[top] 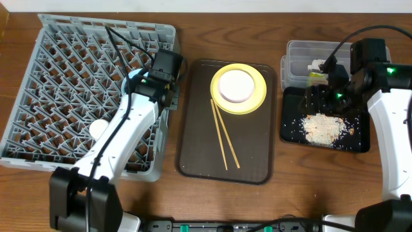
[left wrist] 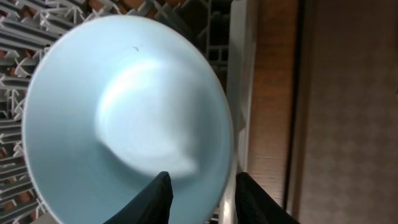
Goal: Sort waste into correct bins and load items into the dishwasher
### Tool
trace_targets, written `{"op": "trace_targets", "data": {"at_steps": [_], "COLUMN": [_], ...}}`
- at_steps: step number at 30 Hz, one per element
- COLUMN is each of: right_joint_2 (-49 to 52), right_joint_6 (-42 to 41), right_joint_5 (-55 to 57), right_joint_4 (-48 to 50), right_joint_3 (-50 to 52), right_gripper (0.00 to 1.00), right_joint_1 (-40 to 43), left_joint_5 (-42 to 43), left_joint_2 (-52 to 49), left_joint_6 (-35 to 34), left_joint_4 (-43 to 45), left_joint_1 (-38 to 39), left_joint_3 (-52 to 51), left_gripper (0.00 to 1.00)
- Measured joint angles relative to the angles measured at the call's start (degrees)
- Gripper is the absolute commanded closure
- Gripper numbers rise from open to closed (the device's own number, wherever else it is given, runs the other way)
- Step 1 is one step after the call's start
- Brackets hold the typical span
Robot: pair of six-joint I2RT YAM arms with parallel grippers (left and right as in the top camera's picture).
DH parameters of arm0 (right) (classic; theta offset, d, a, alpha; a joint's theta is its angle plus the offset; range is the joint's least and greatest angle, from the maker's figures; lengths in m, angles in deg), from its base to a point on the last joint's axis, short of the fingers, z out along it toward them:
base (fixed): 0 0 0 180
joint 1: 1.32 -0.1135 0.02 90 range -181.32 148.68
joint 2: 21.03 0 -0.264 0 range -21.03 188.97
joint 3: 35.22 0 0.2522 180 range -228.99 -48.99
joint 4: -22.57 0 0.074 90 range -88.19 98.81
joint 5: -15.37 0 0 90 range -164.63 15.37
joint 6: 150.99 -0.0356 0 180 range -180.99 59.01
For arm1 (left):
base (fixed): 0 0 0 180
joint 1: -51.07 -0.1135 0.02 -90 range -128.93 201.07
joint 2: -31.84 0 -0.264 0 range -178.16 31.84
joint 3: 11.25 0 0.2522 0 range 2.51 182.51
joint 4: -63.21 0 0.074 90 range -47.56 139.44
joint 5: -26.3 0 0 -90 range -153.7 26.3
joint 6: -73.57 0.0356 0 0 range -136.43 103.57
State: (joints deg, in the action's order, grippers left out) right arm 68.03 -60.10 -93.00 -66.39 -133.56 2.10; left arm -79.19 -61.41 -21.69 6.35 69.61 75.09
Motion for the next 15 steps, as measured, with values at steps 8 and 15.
{"op": "trace_targets", "data": {"at_steps": [8, 15], "right_joint_2": [0.0, 0.0], "right_joint_6": [0.0, 0.0], "right_joint_5": [0.0, 0.0], "right_joint_4": [-0.02, -0.2], "right_joint_3": [0.0, 0.0], "right_gripper": [0.3, 0.3], "right_joint_1": [0.0, 0.0], "left_joint_5": [-1.18, -1.4], "left_joint_2": [-4.07, -3.69], "left_joint_6": [0.17, 0.79], "left_joint_4": [0.39, 0.0], "left_joint_1": [0.07, 0.07], "left_joint_3": [0.11, 0.11], "left_gripper": [0.92, 0.93]}}
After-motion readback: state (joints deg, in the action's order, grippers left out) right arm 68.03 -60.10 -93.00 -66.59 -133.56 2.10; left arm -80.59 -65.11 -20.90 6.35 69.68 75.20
